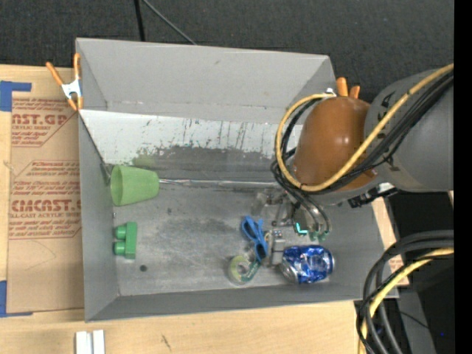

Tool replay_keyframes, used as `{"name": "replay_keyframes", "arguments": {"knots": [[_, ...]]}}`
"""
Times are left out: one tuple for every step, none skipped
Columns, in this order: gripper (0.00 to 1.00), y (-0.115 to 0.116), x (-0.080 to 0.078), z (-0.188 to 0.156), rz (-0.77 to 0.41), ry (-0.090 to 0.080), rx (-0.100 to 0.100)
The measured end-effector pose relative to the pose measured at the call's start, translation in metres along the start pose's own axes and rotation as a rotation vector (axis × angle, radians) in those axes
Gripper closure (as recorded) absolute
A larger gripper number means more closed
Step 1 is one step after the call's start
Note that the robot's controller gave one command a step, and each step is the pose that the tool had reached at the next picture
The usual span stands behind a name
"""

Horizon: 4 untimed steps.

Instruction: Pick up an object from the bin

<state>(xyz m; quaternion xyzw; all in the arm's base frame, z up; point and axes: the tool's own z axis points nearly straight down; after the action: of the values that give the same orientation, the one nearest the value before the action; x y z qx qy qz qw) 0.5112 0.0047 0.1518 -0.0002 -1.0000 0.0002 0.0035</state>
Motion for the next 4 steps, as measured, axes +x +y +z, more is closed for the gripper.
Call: {"name": "replay_keyframes", "arguments": {"knots": [[0.00,-0.067,0.019,0.085,0.442,-0.001,0.000],[0.00,-0.022,0.029,0.052,0.487,-0.008,-0.004],[0.00,-0.011,0.022,0.053,0.590,-0.006,-0.003],[0.00,-0.008,0.016,0.081,0.737,-0.007,-0.004]]}}
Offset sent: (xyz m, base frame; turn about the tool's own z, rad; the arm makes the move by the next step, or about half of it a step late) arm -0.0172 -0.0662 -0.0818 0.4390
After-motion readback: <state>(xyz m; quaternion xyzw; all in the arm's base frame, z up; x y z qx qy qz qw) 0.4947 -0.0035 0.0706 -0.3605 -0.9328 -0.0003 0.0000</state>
